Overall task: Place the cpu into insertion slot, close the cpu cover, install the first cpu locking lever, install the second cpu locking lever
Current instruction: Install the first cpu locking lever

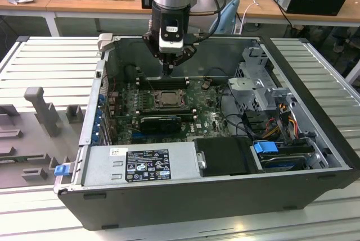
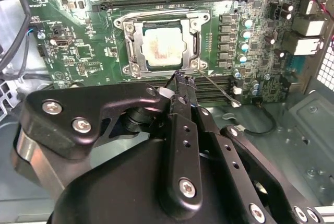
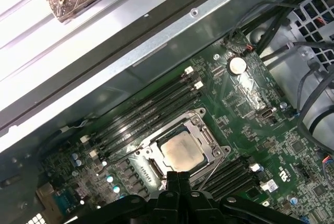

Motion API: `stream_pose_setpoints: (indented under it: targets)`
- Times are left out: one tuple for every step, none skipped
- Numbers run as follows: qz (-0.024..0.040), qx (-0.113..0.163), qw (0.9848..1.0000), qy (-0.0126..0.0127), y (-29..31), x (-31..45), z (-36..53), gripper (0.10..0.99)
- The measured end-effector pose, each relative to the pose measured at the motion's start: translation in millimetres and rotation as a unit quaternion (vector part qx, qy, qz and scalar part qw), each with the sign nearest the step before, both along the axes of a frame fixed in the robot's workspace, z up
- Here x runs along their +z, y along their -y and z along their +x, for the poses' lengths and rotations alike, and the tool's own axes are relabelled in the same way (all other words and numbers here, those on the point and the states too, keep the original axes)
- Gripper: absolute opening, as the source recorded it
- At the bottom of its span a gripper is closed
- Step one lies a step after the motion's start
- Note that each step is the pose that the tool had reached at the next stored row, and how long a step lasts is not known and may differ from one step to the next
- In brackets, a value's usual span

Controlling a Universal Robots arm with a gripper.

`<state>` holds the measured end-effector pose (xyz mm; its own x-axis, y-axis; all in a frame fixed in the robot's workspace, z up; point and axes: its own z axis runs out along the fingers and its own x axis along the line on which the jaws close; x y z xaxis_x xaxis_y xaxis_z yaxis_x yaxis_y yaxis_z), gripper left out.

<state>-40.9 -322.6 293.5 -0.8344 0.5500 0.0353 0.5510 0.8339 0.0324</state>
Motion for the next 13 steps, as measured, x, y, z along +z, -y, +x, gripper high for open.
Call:
stream_pose_setpoints:
  targets:
    - [0.0,0.002,1.0,0.0,0.0,0.0,0.0,0.106]
    - [0.0,0.005,1.0,0.0,0.0,0.0,0.0,0.106]
    - [0.0,0.007,1.0,0.0,0.0,0.0,0.0,0.106]
    - [0.0,0.008,1.0,0.0,0.0,0.0,0.0,0.106]
    - [0.0,0.012,0.9999,0.0,0.0,0.0,0.0,0.106]
    - [0.0,0.015,0.9999,0.0,0.0,0.0,0.0,0.106]
    - [0.0,0.017,0.9999,0.0,0.0,0.0,0.0,0.106]
    - [0.0,0.019,0.9998,0.0,0.0,0.0,0.0,0.106]
    - [0.0,0.021,0.9998,0.0,0.0,0.0,0.0,0.106]
    - [0.0,0.024,0.9997,0.0001,0.0,0.0,0.0,0.106]
    - [0.0,0.028,0.9996,0.0001,0.0,0.0,0.0,0.106]
    - [0.0,0.03,0.9996,0.0001,0.0,0.0,0.0,0.106]
    - [0.0,0.032,0.9995,0.0002,0.0,0.0,0.0,0.106]
